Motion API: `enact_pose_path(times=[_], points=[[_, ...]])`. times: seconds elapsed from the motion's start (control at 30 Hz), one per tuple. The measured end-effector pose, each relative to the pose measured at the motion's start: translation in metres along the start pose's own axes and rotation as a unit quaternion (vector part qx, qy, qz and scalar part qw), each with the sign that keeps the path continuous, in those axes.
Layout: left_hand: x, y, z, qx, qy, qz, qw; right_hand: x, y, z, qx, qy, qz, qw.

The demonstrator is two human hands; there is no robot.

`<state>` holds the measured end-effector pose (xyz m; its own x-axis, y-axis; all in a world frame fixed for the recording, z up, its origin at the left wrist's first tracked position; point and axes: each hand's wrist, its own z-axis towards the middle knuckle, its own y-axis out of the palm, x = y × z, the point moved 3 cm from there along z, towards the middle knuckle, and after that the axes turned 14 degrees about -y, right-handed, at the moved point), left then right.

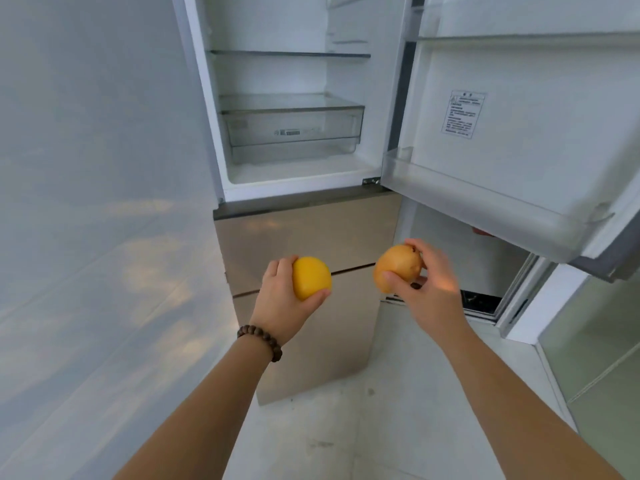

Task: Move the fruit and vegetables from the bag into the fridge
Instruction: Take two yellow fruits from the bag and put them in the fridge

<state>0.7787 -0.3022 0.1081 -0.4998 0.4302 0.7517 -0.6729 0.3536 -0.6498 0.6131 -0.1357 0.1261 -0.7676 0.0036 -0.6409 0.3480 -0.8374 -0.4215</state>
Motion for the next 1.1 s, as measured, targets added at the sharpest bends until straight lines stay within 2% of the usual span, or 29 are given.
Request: enact_pose_path(times=[0.13, 0.27, 0.4, 0.47, 0.53, 0.63, 0.73, 0.9, 1.1], points=[[0.026, 0.016, 0.069, 0.011, 0.03, -0.021, 0.999, 0.026, -0.02, 0.064, 0.04, -0.007, 0.003, 0.999], [0.057, 0.025, 0.138, 0.029, 0.062, -0.024, 0.997, 0.048, -0.044, 0.139, 0.113, -0.013, 0.019, 0.993], [0.089, 0.036, 0.192, 0.029, 0.079, -0.035, 0.996, 0.071, -0.06, 0.212, 0.119, -0.051, -0.044, 0.991], [0.101, 0.042, 0.213, 0.029, 0.09, -0.036, 0.995, 0.087, -0.063, 0.244, 0.075, -0.056, -0.078, 0.993], [0.109, 0.047, 0.229, 0.029, 0.102, -0.036, 0.994, 0.104, -0.06, 0.27, -0.01, -0.052, -0.127, 0.99], [0.113, 0.053, 0.25, 0.027, 0.113, -0.036, 0.993, 0.127, -0.051, 0.294, -0.142, -0.037, -0.203, 0.968], [0.112, 0.056, 0.267, 0.019, 0.114, -0.04, 0.992, 0.141, -0.042, 0.302, -0.219, 0.001, -0.219, 0.951], [0.112, 0.062, 0.29, -0.001, 0.124, -0.042, 0.991, 0.156, -0.033, 0.305, -0.255, 0.065, -0.209, 0.942], [0.113, 0.073, 0.311, -0.022, 0.136, -0.04, 0.99, 0.158, -0.028, 0.302, -0.261, 0.085, -0.226, 0.935]])
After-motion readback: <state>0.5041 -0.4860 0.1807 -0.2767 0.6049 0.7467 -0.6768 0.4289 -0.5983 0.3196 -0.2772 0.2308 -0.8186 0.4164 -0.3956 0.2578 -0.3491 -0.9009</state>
